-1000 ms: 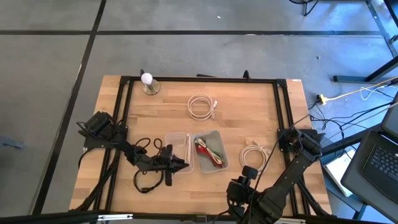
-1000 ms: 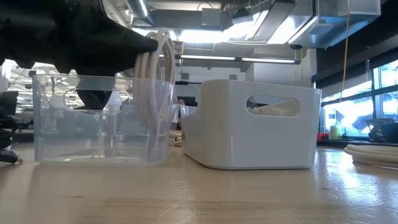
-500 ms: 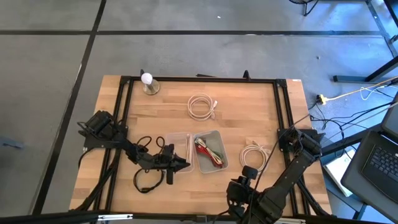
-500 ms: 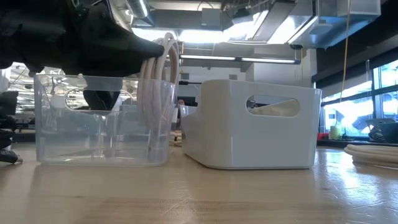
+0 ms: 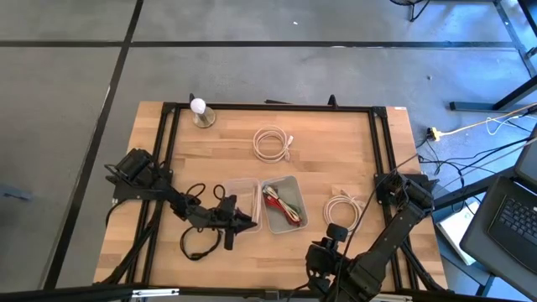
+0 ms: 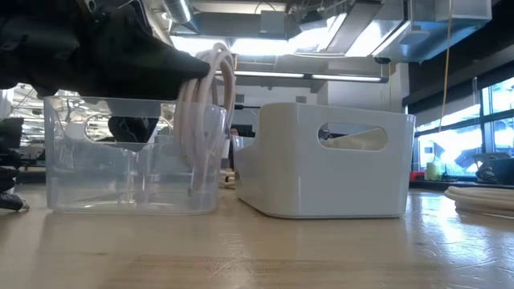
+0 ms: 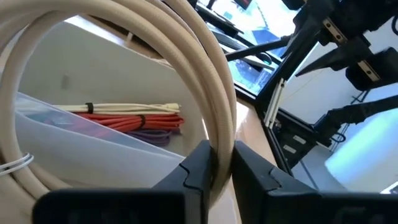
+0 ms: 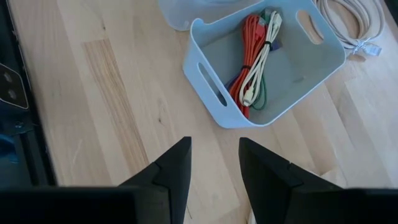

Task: Pick & Place USB Port
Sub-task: Put the left white HDMI cable into the transparent bin, then put the black HDMI cable into the transparent bin

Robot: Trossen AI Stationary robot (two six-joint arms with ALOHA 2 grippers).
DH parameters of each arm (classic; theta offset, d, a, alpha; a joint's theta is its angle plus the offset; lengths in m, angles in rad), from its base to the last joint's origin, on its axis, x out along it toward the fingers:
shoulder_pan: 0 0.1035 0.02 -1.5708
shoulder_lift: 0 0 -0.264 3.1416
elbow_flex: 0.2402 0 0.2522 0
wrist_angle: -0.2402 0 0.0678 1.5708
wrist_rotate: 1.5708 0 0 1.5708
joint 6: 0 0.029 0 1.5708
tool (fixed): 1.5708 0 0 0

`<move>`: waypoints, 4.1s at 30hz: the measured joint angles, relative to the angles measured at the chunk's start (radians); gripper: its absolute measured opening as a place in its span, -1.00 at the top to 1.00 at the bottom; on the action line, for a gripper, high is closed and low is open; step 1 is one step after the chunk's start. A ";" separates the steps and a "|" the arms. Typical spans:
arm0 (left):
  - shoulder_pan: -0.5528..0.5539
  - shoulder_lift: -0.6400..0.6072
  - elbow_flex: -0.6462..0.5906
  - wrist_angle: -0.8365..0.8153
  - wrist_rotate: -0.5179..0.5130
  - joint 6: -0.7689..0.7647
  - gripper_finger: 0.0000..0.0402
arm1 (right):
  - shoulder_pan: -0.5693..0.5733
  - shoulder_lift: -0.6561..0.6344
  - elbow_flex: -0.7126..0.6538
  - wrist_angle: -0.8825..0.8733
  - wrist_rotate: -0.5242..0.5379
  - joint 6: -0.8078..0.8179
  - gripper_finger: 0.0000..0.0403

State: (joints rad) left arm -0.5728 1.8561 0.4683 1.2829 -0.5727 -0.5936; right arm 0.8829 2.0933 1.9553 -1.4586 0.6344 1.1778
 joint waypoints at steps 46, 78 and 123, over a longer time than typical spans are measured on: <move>0.225 -0.533 0.260 -1.221 0.194 0.315 0.14 | -0.001 0.001 0.000 0.011 0.000 -0.004 0.32; -0.332 -0.395 0.404 -2.202 0.294 -0.834 0.21 | 0.003 0.001 0.000 0.036 0.047 -0.005 0.31; -0.592 -0.597 0.447 -2.313 -0.630 -0.668 0.97 | -0.005 0.001 0.000 0.053 0.046 -0.009 0.32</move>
State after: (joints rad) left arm -1.1645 1.2595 0.9152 -1.0304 -1.2022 -1.2611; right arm 0.8780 2.0941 1.9556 -1.4054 0.6809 1.1689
